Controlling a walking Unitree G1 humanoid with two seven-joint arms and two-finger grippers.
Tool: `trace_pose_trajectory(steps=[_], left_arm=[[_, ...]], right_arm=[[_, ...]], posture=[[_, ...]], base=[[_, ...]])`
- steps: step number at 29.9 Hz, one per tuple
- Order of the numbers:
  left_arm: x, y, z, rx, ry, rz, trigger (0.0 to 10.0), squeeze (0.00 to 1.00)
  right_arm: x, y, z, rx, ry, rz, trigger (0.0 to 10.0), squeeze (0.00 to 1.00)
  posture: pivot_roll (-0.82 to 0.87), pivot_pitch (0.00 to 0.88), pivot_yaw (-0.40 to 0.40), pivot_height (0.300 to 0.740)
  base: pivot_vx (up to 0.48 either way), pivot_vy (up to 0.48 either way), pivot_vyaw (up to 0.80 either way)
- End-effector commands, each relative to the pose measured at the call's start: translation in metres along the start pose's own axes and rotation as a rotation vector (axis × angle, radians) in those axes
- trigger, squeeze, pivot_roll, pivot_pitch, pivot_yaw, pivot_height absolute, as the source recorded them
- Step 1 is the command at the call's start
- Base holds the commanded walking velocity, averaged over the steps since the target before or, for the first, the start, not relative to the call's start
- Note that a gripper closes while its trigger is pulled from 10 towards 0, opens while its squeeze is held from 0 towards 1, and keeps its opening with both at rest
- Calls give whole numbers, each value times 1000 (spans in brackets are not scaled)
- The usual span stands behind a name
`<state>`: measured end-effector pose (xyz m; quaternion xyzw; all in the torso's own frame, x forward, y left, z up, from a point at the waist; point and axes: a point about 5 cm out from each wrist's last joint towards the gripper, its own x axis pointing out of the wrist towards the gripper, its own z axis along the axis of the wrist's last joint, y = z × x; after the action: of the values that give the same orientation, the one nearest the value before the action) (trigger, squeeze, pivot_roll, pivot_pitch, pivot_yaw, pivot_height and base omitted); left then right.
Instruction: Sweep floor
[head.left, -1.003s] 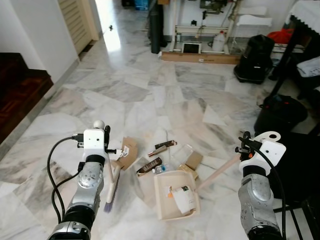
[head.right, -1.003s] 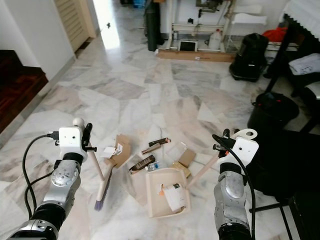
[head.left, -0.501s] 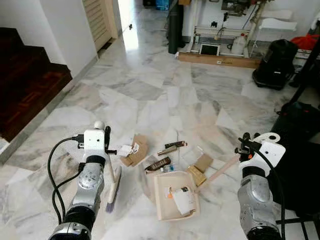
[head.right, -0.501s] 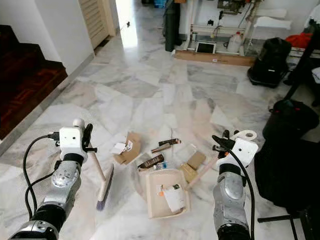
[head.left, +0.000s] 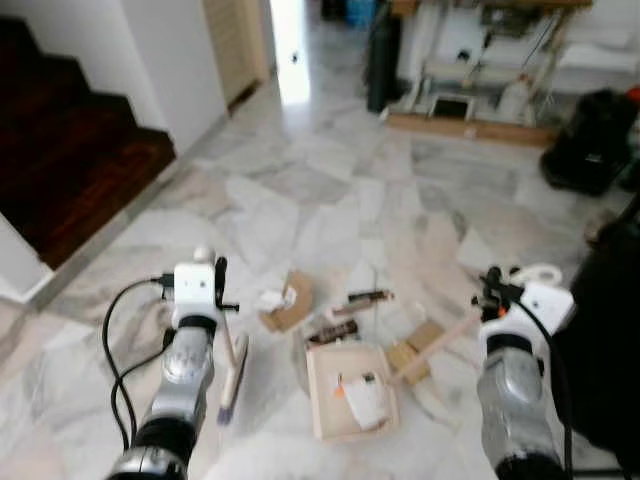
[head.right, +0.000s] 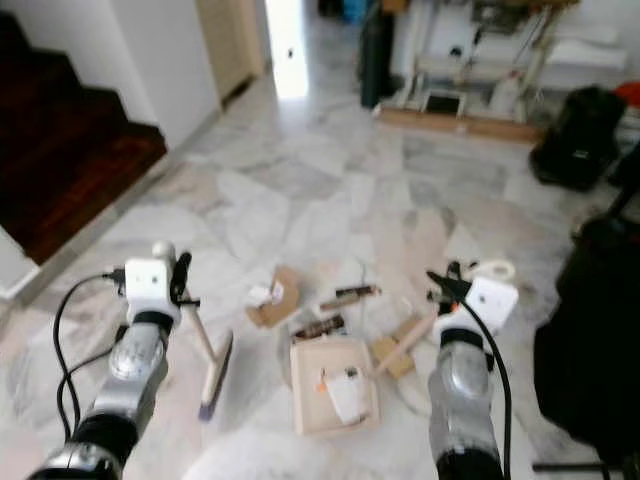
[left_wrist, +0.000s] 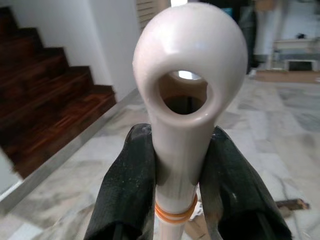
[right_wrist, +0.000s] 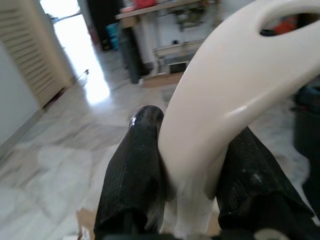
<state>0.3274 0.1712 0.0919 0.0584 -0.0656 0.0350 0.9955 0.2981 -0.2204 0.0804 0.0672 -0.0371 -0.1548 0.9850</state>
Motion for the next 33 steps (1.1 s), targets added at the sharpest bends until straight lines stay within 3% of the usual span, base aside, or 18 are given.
trace_pose_trajectory(steps=[1,24,33], left_arm=[[1,8,4,14,-24,29,10000,0],[-1,6,4,11,-20,28,10000,0],[-2,5,2,1,-4,30,10000,0]], right_arm=[[4,12,11,24,-48,35,10000,0],[5,15,13,37,-50,46,10000,0],[5,13,11,65,-36,30,10000,0]], posture=[[-47,0,5,740],[-53,0,5,740],[-54,0,3,740]], base=[[0,0,800],[0,0,800],[0,114,52]])
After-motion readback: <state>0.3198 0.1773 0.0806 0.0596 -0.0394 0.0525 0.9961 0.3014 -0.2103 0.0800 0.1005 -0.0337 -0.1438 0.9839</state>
